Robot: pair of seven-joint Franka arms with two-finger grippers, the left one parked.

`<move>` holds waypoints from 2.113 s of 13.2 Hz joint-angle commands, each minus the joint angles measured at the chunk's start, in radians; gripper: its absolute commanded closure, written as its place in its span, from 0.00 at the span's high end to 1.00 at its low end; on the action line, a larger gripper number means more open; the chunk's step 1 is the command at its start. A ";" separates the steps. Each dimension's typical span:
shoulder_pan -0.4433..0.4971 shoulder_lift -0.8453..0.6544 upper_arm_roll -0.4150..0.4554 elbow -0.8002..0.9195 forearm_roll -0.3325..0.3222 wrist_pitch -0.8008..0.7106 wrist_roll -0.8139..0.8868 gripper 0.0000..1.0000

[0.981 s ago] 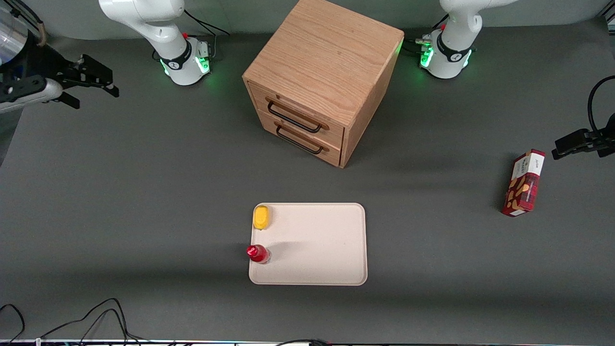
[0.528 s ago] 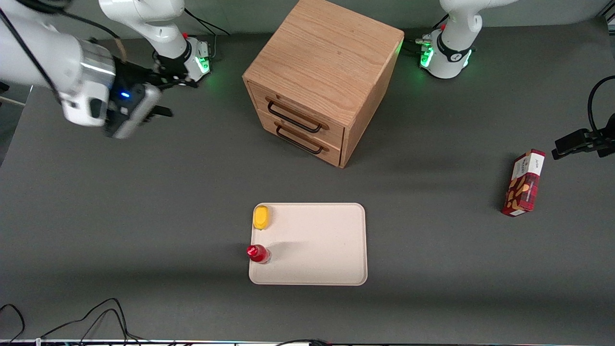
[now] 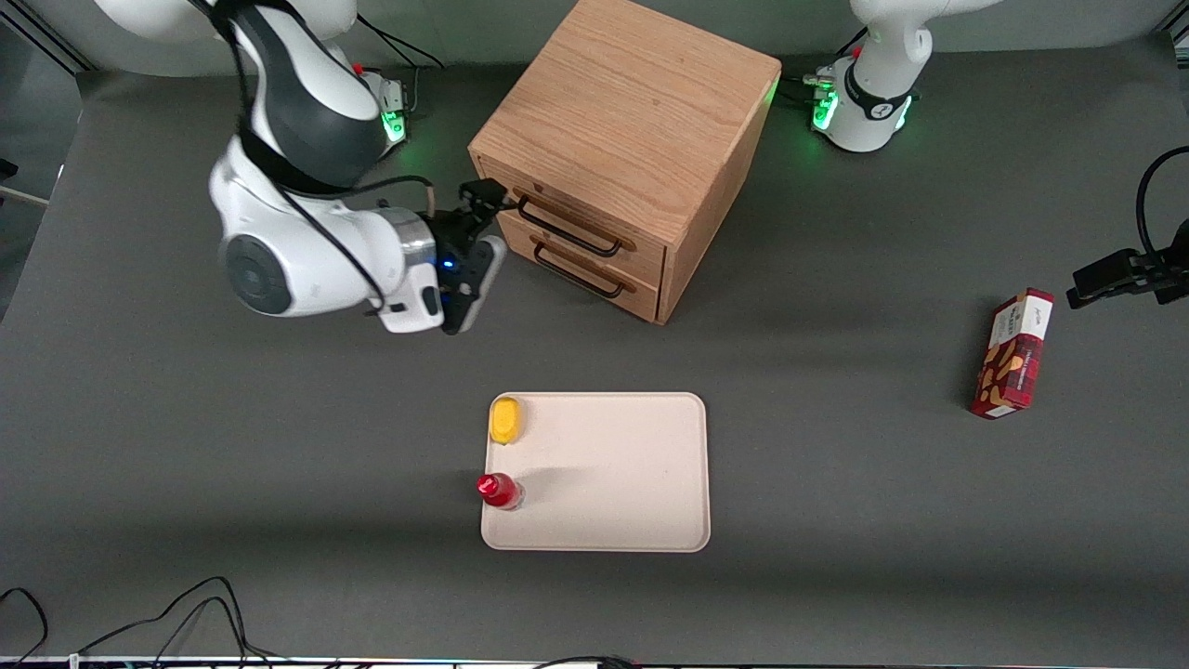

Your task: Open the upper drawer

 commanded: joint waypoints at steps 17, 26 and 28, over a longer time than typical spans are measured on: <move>0.008 0.141 0.119 -0.096 -0.189 0.285 0.097 1.00; -0.005 0.250 0.041 0.115 -0.239 0.221 0.088 1.00; -0.004 0.272 0.013 0.166 -0.241 0.178 0.088 1.00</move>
